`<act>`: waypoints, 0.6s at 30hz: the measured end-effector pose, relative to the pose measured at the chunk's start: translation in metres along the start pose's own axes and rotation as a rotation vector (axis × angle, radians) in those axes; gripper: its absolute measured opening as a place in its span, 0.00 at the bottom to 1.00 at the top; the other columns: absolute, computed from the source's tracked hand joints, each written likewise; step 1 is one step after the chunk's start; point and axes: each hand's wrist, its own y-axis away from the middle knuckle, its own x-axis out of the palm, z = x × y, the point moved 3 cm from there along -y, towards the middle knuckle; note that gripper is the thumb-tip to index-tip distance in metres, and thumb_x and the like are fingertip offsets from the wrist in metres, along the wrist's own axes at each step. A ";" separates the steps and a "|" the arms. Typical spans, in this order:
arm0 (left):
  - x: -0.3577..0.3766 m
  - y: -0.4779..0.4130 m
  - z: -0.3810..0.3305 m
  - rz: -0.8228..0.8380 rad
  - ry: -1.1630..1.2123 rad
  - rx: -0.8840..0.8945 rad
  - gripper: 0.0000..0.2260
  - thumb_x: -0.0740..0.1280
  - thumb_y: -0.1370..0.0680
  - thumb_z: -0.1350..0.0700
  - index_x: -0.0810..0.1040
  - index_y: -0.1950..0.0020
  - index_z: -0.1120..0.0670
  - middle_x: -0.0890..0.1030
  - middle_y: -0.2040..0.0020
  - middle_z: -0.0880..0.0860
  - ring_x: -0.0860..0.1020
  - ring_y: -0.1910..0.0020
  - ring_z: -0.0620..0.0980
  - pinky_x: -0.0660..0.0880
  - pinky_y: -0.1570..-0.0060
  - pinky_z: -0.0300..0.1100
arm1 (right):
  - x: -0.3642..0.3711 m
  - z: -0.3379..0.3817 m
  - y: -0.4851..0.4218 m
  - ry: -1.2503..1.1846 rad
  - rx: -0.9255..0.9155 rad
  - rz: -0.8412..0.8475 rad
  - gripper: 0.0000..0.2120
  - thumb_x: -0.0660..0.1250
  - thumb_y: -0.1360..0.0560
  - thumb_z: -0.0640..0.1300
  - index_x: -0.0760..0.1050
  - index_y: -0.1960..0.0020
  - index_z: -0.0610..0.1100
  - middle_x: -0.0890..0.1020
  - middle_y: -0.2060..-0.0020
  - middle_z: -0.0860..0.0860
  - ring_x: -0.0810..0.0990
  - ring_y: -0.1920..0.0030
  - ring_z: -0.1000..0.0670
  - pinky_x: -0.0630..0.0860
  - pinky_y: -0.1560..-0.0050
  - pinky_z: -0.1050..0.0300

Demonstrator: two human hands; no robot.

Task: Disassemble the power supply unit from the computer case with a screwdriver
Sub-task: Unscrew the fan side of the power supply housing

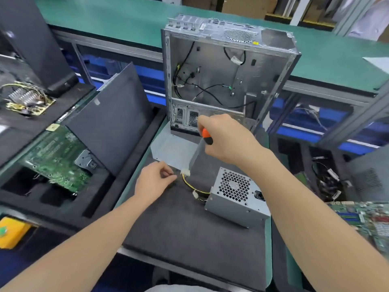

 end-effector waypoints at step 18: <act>0.013 -0.023 -0.085 0.091 0.294 0.211 0.05 0.69 0.23 0.56 0.79 0.55 0.46 0.81 0.59 0.44 0.78 0.60 0.41 0.74 0.58 0.37 | 0.005 -0.035 0.011 -0.019 0.195 0.000 0.16 0.68 0.30 0.35 0.69 0.46 0.46 0.78 0.57 0.46 0.77 0.55 0.41 0.81 0.57 0.43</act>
